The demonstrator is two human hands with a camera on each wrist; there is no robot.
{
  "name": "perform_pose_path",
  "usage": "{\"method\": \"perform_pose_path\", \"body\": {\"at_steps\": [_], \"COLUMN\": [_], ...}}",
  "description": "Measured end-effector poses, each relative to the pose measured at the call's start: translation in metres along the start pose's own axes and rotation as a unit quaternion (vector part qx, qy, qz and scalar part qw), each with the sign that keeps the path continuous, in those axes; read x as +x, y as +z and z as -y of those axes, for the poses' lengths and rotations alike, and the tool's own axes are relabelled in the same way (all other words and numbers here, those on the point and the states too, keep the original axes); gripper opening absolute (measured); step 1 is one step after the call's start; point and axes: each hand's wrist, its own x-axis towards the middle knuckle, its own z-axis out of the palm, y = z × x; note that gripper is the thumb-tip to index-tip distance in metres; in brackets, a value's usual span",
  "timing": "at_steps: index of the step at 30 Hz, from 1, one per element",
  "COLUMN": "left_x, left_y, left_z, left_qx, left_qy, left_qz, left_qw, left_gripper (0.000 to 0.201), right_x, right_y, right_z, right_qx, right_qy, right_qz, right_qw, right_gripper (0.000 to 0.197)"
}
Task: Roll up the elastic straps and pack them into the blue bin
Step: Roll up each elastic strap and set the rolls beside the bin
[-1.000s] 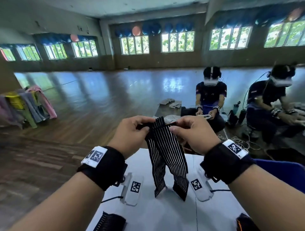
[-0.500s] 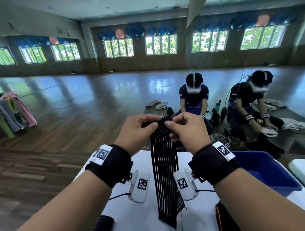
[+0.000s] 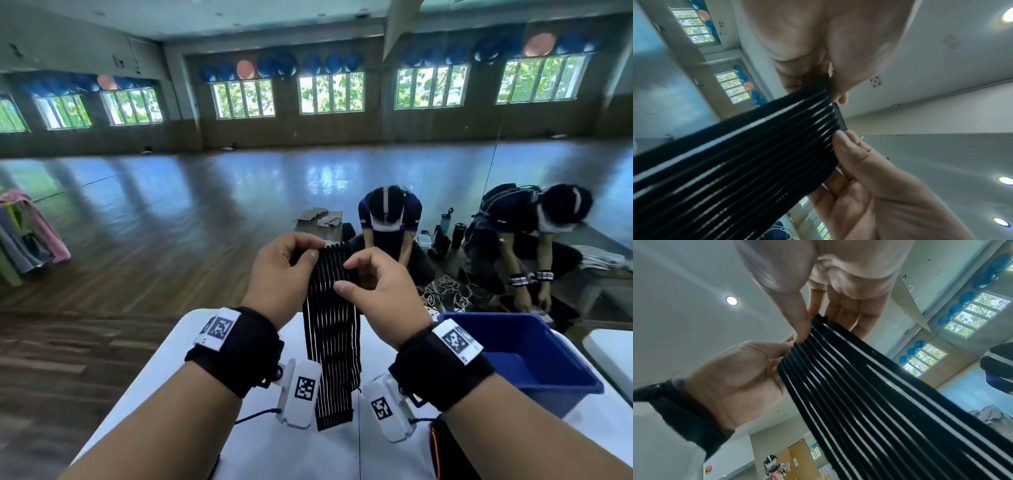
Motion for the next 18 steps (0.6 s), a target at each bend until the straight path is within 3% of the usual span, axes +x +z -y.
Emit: {"method": "perform_pose_path", "body": {"at_steps": [3,7,12,18], "left_x": [-0.008,-0.027,-0.038,-0.039], "left_y": [0.005,0.012,0.027,0.03], "left_z": [0.001,0.003,0.014,0.016], "left_qx": [-0.062,-0.142,-0.096,-0.125], "left_qy": [-0.018,-0.029,-0.005,-0.04], "left_qz": [-0.01,0.013,-0.019,0.058], "left_qw": [0.998,0.989,0.995,0.99], "left_gripper": [0.013,0.025,0.02,0.022], "right_x": [-0.004,-0.006,-0.01,-0.011], "right_y": [0.002,0.004,0.014,0.014], "right_z": [-0.002,-0.004,-0.009,-0.01], "right_qx": [0.034,0.074,0.086,0.097], "right_qy": [-0.016,-0.01,-0.009,0.02], "right_qz": [-0.036,-0.077,-0.058,-0.017], "right_qw": [0.999,0.994,0.995,0.995], "right_gripper": [0.024,0.027,0.032,0.035]}}
